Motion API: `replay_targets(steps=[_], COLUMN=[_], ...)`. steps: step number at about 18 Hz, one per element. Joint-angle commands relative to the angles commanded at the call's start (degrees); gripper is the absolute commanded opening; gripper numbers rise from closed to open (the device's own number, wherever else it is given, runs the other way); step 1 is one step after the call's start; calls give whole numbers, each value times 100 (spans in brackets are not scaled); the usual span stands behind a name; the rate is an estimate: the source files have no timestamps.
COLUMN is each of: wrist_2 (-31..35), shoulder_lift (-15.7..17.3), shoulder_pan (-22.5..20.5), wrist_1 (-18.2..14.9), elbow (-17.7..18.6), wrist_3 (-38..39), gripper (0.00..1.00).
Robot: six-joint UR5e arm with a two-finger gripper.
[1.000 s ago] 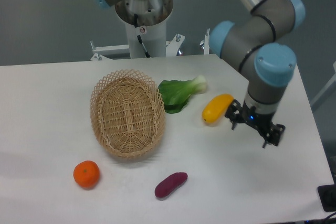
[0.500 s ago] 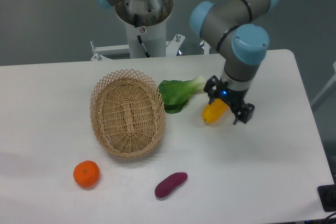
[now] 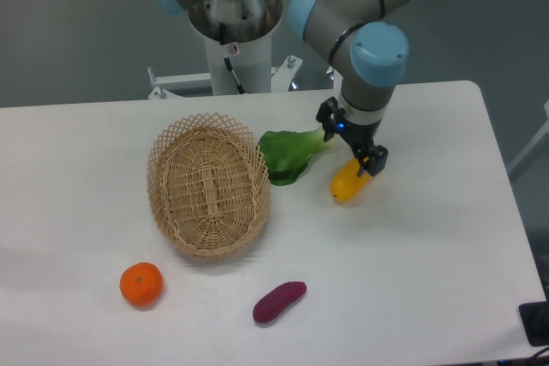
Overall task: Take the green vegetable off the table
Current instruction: 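Move the gripper over the green bok choy and lower it, then close the gripper on the leafy end of the green bok choy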
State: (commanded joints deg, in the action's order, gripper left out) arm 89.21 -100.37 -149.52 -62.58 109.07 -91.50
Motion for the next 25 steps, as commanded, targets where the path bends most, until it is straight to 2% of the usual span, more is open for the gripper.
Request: replay_targets(steps=[2,9,15,17,20,21,25], wrist_2=[17,18,18,18,18,18,35], shoulder_lift=[44,413,483,422,299,273,229], shoulder_pan=[150,151,151,160,142,133,124], wrist_1=[0,9,26,210,929,1036,1055], elbow=[166,755,914,1002,1283,1336,1415], wrist_3=[9,0,18,9,9,9,0], gripper=[100,100,100,100,100,100,100])
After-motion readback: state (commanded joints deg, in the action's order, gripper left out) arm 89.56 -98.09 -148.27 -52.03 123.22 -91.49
